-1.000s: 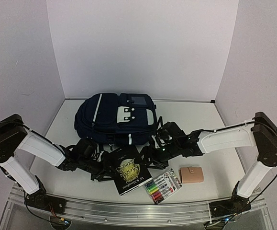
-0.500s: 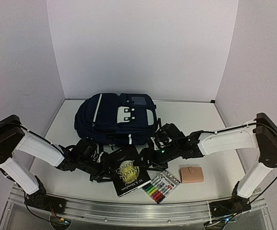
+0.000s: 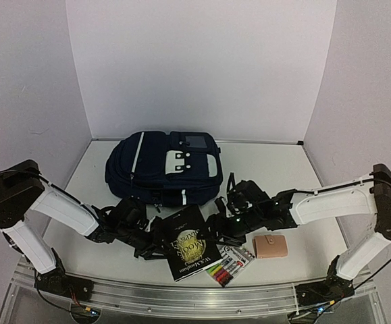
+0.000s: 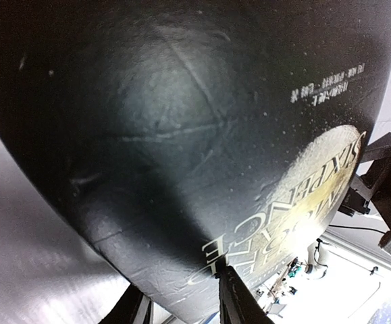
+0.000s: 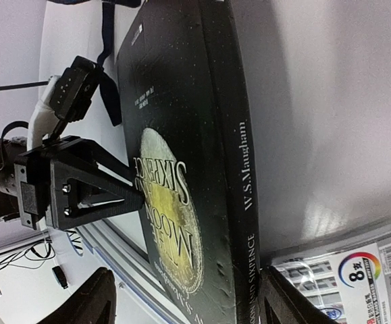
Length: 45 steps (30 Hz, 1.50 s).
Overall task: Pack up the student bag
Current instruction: Pick up the book from the center of the board.
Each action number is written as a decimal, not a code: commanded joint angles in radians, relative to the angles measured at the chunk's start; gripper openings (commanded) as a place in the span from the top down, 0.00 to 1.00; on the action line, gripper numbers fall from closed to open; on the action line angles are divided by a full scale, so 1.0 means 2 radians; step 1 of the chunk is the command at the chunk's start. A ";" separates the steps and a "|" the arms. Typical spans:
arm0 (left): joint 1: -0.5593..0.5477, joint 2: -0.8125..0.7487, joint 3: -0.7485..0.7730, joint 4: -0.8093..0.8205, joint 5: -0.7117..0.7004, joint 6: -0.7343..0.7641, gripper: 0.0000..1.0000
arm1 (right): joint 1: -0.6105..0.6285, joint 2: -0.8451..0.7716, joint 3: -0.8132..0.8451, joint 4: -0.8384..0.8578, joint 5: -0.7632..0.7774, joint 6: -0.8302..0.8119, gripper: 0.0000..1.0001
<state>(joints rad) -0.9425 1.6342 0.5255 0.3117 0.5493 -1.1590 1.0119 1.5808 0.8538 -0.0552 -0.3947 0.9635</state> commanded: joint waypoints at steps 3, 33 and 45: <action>-0.027 0.037 0.053 0.100 0.012 -0.007 0.69 | 0.024 -0.006 -0.028 0.105 -0.013 -0.001 0.30; -0.027 -0.027 0.039 0.029 -0.048 0.031 0.56 | -0.026 0.019 -0.026 0.195 -0.096 -0.039 0.84; 0.067 -0.239 0.108 -0.246 -0.091 0.208 0.12 | -0.069 -0.066 0.083 -0.018 -0.124 -0.198 1.00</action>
<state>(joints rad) -0.8765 1.2713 0.6871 -0.0317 0.3692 -0.9181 0.8776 1.5450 0.8776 -0.0090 -0.5637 0.7435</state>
